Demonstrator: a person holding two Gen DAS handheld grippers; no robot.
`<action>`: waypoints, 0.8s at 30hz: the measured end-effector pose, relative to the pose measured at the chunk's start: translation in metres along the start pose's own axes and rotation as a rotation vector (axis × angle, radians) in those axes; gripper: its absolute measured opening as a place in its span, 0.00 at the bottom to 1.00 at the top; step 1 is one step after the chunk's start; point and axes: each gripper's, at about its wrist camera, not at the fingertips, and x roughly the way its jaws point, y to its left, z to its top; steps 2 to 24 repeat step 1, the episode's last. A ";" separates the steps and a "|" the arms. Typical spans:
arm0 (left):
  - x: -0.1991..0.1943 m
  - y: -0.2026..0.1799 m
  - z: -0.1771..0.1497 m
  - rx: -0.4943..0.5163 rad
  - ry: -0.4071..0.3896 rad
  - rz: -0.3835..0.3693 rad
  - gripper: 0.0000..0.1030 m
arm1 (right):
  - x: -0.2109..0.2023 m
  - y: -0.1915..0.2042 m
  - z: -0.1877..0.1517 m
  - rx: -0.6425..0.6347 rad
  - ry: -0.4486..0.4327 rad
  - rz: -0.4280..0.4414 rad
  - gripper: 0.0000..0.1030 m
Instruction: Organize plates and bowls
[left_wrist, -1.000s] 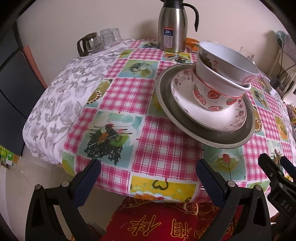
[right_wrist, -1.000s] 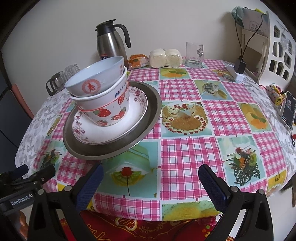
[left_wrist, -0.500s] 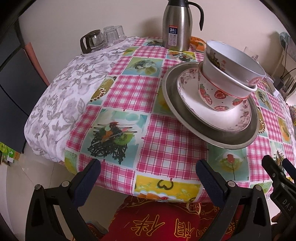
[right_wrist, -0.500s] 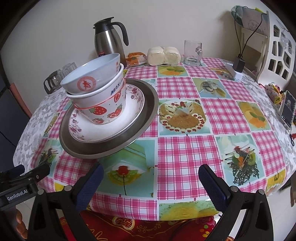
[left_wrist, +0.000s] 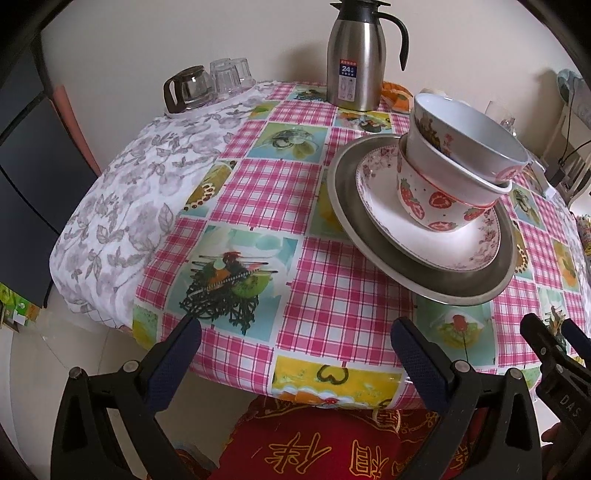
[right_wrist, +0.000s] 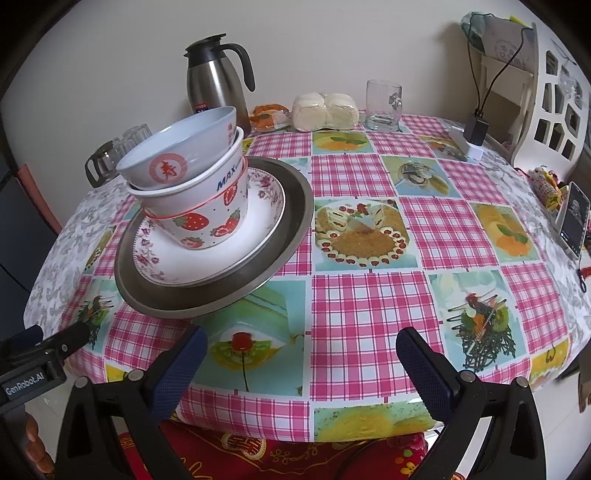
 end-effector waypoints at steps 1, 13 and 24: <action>0.000 0.000 0.001 0.002 0.001 -0.009 0.99 | 0.000 0.000 0.000 -0.001 0.001 -0.001 1.00; 0.000 0.000 0.001 0.002 0.001 -0.009 0.99 | 0.000 0.000 0.000 -0.001 0.001 -0.001 1.00; 0.000 0.000 0.001 0.002 0.001 -0.009 0.99 | 0.000 0.000 0.000 -0.001 0.001 -0.001 1.00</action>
